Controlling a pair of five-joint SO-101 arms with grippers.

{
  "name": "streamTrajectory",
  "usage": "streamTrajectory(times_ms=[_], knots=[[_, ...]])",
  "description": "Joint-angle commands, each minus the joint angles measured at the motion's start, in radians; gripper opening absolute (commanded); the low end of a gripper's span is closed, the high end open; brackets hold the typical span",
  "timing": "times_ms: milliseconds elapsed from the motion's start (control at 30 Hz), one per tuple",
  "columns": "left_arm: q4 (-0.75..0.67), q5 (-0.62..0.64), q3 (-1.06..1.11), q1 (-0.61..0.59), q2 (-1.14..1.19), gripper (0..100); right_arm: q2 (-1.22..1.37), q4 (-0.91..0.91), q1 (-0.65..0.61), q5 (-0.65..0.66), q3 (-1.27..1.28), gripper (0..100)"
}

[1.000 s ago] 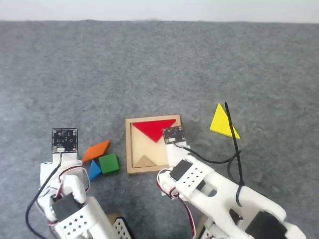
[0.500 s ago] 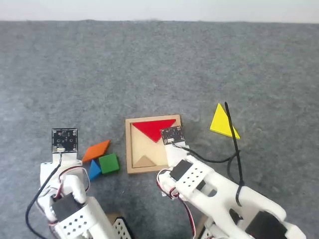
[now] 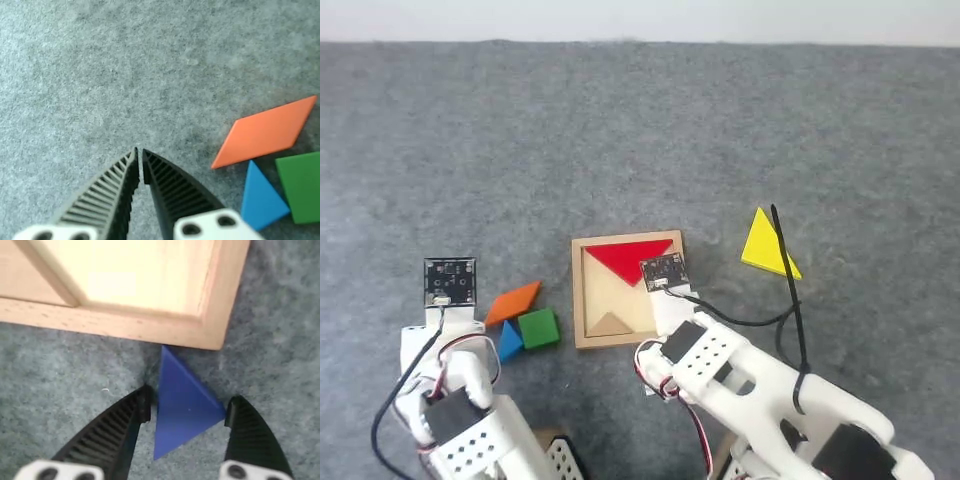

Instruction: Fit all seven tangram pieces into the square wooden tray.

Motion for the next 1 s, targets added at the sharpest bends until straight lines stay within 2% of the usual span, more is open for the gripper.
streamTrajectory(times_ms=[0, 300, 433, 967], knots=[[-0.012, -0.009, -0.005, -0.002, -0.023, 1, 0.031, -0.021, -0.033, 0.029, 0.02, 19.8], [-0.014, -0.009, -0.005, -0.002, -0.023, 1, 0.031, -0.021, -0.033, 0.031, 0.02, 19.7], [-0.014, -0.009, -0.005, -0.002, -0.023, 1, 0.031, -0.025, -0.033, 0.034, 0.02, 14.6], [-0.014, -0.009, -0.005, -0.002, -0.023, 1, 0.022, -0.007, -0.027, 0.091, 0.02, 11.1]])
